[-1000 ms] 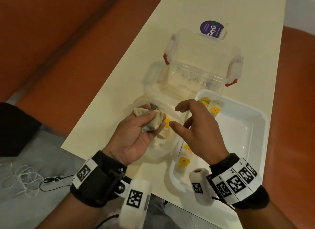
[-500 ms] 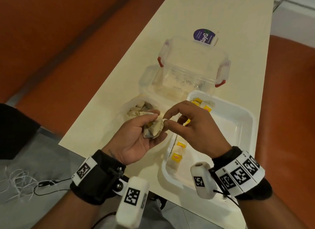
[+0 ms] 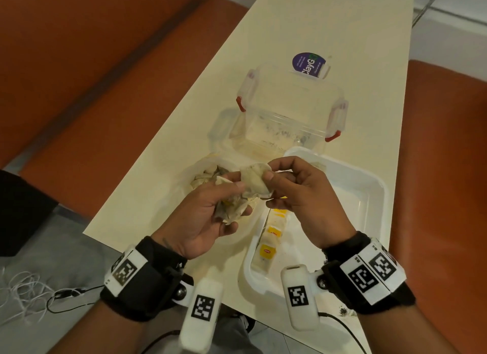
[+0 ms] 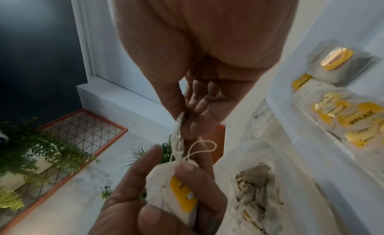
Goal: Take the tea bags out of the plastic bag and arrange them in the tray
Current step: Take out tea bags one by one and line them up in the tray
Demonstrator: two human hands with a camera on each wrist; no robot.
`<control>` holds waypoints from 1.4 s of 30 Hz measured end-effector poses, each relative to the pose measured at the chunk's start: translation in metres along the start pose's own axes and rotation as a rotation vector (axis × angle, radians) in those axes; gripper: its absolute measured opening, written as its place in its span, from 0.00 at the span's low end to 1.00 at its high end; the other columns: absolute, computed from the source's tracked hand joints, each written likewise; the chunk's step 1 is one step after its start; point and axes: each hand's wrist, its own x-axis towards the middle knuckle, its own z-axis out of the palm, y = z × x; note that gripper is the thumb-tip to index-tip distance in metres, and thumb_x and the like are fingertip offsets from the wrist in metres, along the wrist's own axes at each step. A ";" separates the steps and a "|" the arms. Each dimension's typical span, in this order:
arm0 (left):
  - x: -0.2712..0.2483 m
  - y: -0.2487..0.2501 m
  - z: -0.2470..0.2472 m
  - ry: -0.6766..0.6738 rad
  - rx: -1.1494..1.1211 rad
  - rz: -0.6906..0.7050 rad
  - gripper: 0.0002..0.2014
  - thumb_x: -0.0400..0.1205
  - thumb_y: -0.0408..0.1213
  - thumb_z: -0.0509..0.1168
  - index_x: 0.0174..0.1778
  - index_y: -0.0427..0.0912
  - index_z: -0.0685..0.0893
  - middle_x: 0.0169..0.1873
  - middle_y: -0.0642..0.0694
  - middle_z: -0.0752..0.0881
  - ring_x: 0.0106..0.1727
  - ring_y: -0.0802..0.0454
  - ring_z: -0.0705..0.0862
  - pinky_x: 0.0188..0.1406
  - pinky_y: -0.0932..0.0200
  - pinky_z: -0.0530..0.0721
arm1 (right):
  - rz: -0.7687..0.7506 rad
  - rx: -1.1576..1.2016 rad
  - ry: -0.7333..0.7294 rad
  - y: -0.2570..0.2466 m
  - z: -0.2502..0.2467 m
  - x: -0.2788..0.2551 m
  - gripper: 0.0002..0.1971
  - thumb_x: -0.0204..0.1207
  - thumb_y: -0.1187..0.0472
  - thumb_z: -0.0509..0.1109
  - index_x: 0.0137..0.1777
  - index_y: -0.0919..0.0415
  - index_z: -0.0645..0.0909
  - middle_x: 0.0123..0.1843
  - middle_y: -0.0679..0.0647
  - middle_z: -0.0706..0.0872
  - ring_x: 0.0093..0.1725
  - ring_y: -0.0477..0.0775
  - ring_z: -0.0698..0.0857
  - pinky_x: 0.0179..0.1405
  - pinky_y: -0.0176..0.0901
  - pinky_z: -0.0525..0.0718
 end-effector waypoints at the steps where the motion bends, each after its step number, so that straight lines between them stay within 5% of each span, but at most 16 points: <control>1: 0.001 0.001 0.002 0.020 0.037 0.014 0.11 0.72 0.46 0.71 0.49 0.58 0.91 0.41 0.51 0.88 0.33 0.57 0.85 0.20 0.66 0.75 | 0.001 0.008 0.005 0.000 -0.001 0.000 0.03 0.80 0.64 0.73 0.51 0.61 0.83 0.32 0.52 0.88 0.32 0.49 0.86 0.39 0.46 0.89; 4: 0.005 0.002 0.008 0.115 0.107 0.066 0.03 0.73 0.44 0.74 0.37 0.59 0.89 0.35 0.51 0.87 0.29 0.59 0.82 0.17 0.67 0.69 | 0.017 0.032 0.023 -0.002 -0.002 -0.001 0.02 0.80 0.64 0.73 0.50 0.59 0.81 0.33 0.54 0.88 0.32 0.50 0.87 0.36 0.43 0.87; 10: 0.013 0.006 0.015 0.168 0.220 0.090 0.02 0.79 0.41 0.73 0.45 0.52 0.88 0.33 0.50 0.86 0.26 0.60 0.80 0.16 0.68 0.67 | 0.079 0.095 0.052 -0.002 -0.011 -0.003 0.03 0.81 0.64 0.71 0.52 0.58 0.81 0.38 0.57 0.88 0.34 0.52 0.88 0.37 0.43 0.88; 14: 0.021 0.017 0.017 0.012 0.515 0.124 0.05 0.78 0.38 0.76 0.47 0.45 0.91 0.24 0.48 0.81 0.22 0.57 0.75 0.18 0.66 0.67 | 0.153 0.039 0.003 0.002 -0.024 -0.010 0.10 0.78 0.60 0.75 0.58 0.59 0.86 0.38 0.52 0.90 0.34 0.48 0.87 0.37 0.41 0.86; 19: 0.035 0.026 0.027 -0.110 0.748 0.074 0.11 0.70 0.44 0.81 0.44 0.42 0.93 0.24 0.47 0.80 0.27 0.54 0.74 0.23 0.61 0.66 | 0.237 -0.053 -0.022 0.012 -0.045 -0.019 0.07 0.76 0.64 0.77 0.52 0.63 0.85 0.43 0.61 0.91 0.39 0.50 0.89 0.35 0.37 0.83; 25: 0.052 0.015 0.043 -0.160 0.949 0.073 0.08 0.71 0.40 0.82 0.41 0.43 0.92 0.22 0.57 0.84 0.25 0.65 0.79 0.26 0.68 0.73 | 0.260 -0.086 -0.002 0.022 -0.064 -0.023 0.05 0.75 0.65 0.77 0.46 0.56 0.86 0.42 0.58 0.92 0.39 0.49 0.89 0.36 0.36 0.83; 29: 0.060 0.019 0.043 -0.083 0.890 0.121 0.05 0.73 0.43 0.81 0.38 0.46 0.94 0.31 0.49 0.90 0.29 0.60 0.82 0.31 0.60 0.77 | 0.268 -0.082 0.138 0.033 -0.077 -0.009 0.03 0.77 0.64 0.76 0.47 0.56 0.85 0.41 0.53 0.91 0.39 0.48 0.89 0.36 0.35 0.84; 33: 0.054 0.025 0.037 -0.013 0.699 0.084 0.09 0.77 0.46 0.75 0.41 0.44 0.92 0.33 0.48 0.90 0.26 0.59 0.77 0.20 0.65 0.67 | 0.323 -0.032 0.364 0.055 -0.093 0.018 0.03 0.79 0.65 0.74 0.47 0.57 0.84 0.41 0.53 0.90 0.38 0.50 0.87 0.37 0.38 0.85; 42: 0.026 0.008 0.017 -0.035 0.595 -0.049 0.18 0.69 0.52 0.73 0.46 0.41 0.92 0.36 0.46 0.91 0.28 0.57 0.78 0.17 0.67 0.66 | 0.352 -0.101 0.448 0.088 -0.095 0.054 0.06 0.78 0.71 0.73 0.46 0.60 0.82 0.35 0.57 0.88 0.34 0.56 0.86 0.28 0.40 0.81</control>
